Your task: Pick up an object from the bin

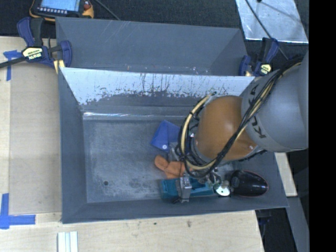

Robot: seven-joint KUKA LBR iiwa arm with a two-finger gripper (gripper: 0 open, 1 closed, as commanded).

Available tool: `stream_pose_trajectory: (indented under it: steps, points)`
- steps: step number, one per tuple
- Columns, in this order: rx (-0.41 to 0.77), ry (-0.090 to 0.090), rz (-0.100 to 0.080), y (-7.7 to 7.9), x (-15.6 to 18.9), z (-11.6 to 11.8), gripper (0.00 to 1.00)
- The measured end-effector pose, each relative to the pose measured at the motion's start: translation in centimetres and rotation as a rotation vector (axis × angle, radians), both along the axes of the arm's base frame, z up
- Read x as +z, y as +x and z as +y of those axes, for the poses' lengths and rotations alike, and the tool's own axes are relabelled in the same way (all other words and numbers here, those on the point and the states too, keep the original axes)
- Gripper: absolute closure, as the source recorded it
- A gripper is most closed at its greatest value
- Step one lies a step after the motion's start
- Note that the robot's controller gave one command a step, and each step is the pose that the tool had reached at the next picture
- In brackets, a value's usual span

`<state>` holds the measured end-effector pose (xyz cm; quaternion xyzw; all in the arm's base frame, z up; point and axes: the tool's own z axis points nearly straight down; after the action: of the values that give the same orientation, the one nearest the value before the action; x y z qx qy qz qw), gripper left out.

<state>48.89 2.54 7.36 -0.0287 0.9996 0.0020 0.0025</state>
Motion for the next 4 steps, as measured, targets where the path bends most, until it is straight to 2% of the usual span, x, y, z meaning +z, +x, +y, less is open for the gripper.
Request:
stream_pose_trajectory:
  steps: [1,2,3,4]
  points:
    - [-0.230,-0.004,0.004,-0.3,4.3,0.2,0.00]
    - [0.031,-0.005,0.003,-0.4,3.0,2.1,0.00]
    - [-0.259,-0.005,0.027,-0.8,0.2,0.6,0.00]
    - [-0.068,-0.007,0.029,-1.0,-0.3,0.9,1.00]
